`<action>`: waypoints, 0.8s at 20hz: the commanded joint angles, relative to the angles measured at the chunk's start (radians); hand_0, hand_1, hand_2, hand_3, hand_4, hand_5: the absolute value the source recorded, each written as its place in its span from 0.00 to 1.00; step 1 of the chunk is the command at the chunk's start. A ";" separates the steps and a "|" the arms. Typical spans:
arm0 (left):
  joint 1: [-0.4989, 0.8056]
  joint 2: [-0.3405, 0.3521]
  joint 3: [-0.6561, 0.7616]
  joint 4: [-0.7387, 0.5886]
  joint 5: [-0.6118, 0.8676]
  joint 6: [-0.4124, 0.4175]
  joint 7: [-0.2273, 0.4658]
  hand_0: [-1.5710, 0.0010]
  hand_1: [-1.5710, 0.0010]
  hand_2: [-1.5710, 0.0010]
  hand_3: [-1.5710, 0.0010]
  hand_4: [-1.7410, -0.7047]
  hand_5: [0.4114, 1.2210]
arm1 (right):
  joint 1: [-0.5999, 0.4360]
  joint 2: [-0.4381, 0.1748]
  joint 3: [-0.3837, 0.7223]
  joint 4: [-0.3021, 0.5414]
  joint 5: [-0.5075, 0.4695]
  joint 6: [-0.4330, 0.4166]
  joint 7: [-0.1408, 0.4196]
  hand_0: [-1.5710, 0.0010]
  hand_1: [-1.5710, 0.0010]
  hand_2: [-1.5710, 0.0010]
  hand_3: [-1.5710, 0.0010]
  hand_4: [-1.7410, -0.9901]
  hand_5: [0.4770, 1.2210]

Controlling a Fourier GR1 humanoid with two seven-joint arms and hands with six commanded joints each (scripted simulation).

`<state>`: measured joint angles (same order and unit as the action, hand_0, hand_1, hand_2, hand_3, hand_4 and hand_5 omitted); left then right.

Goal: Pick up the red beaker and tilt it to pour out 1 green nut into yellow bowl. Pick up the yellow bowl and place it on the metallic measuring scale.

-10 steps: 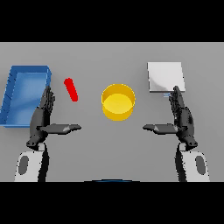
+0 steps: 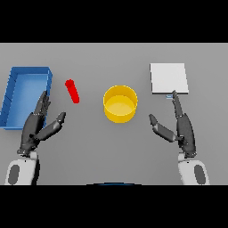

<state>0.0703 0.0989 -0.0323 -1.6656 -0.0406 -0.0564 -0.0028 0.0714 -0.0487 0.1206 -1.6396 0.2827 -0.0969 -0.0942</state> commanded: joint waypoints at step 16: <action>-0.259 -0.021 -0.003 0.355 -0.121 0.047 -0.057 1.00 1.00 1.00 1.00 0.48 0.29 | 0.020 0.006 0.009 -0.048 -0.036 0.037 0.014 1.00 1.00 1.00 1.00 0.61 0.21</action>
<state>-0.1898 0.0781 -0.0349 -1.3108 -0.1619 -0.0091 -0.0554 0.0916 -0.0425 0.1293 -1.6874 0.2464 -0.0598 -0.0810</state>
